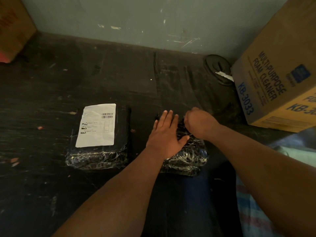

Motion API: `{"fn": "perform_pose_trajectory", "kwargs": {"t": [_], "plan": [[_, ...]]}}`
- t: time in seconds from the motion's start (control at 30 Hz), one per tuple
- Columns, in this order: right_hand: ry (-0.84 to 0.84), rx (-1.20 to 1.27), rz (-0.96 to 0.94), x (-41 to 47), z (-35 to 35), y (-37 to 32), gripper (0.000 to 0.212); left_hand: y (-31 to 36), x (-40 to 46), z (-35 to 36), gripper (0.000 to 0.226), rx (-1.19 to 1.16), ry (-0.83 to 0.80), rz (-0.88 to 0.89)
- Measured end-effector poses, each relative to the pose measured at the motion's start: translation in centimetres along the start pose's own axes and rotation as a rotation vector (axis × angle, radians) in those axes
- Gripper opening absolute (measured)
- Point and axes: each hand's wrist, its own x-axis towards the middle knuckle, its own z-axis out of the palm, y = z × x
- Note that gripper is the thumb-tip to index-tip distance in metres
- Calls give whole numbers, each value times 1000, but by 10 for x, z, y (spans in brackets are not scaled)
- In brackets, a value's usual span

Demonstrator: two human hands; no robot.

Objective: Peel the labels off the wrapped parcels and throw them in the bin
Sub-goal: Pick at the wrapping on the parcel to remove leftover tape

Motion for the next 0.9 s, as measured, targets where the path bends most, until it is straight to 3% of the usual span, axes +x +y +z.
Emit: {"fn": "perform_pose_trajectory", "kwargs": {"t": [0.27,0.6,0.9], "plan": [[-30,145,46,4,-1,14,17,-2,0,2,89,13,6,7],[7,-48,-18,1,2,0,21,-1,1,1,89,0,-3,-4],[40,-16,14,3,7,4,21,0,0,1,89,5,2,3]]}}
